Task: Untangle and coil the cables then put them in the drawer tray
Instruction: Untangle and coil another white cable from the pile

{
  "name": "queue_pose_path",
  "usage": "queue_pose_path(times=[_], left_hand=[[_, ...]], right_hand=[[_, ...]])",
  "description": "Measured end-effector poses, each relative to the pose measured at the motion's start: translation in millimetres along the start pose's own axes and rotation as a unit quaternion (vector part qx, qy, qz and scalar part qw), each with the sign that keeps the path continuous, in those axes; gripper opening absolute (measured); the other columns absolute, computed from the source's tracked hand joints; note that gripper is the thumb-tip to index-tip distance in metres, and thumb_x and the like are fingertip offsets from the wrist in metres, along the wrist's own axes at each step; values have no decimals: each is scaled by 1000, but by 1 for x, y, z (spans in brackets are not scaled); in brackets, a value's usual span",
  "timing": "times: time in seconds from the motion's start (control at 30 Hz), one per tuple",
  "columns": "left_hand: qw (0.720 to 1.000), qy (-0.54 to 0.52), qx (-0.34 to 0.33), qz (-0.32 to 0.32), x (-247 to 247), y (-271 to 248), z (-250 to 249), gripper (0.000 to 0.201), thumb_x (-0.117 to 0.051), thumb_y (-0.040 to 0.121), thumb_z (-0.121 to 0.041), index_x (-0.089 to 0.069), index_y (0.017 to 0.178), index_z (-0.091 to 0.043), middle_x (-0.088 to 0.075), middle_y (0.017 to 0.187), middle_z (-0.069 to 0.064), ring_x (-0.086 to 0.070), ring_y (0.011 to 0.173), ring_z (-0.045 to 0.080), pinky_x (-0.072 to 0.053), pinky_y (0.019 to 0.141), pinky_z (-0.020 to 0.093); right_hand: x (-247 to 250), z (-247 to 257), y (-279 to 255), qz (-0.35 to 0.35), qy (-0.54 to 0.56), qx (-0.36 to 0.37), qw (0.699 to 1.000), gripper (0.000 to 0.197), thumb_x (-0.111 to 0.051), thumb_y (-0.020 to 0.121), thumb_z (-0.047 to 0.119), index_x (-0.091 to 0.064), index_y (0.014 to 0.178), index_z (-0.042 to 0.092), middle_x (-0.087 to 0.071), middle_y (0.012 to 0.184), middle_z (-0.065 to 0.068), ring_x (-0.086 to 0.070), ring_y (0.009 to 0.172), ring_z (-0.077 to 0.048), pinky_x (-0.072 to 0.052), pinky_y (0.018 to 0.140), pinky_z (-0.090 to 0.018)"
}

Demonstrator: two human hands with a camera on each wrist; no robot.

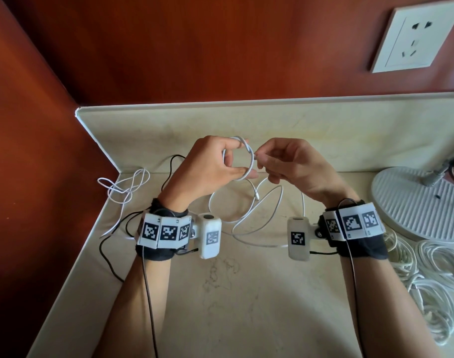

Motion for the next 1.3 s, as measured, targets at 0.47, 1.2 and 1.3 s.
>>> queue_pose_path(times=[0.47, 1.2, 1.3], left_hand=[[998, 57, -11, 6, -18, 4, -8, 61, -88, 68, -59, -72, 124, -41, -47, 52, -13, -42, 53, 4, -38, 59, 30], [976, 213, 25, -36, -8, -4, -11, 52, -83, 78, -53, -72, 124, -31, -73, 121, -3, -67, 110, 27, -39, 71, 30], [969, 243, 13, -50, -15, -4, -12, 45, -77, 85, -48, -71, 125, -28, -73, 123, 0, -67, 110, 30, -41, 71, 31]], right_hand=[[17, 21, -5, -173, -275, 51, 944, 11, -69, 95, 7, -69, 90, 17, -70, 85, -8, -68, 68, -22, -54, 56, -26], [-20, 18, -4, -159, -197, 4, 967, 23, -88, 80, 13, -66, 75, 16, -68, 68, -5, -52, 55, -9, -43, 55, -24], [-23, 18, -3, -193, -260, 6, 946, 24, -83, 76, 6, -62, 71, 16, -62, 62, 0, -47, 50, -4, -37, 51, -17]])
Point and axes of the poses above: each hand's wrist, its own y-axis towards the middle knuckle, its own x-axis out of the back of the hand, z = x × y, the point moved 3 cm from there along y, towards the middle knuckle
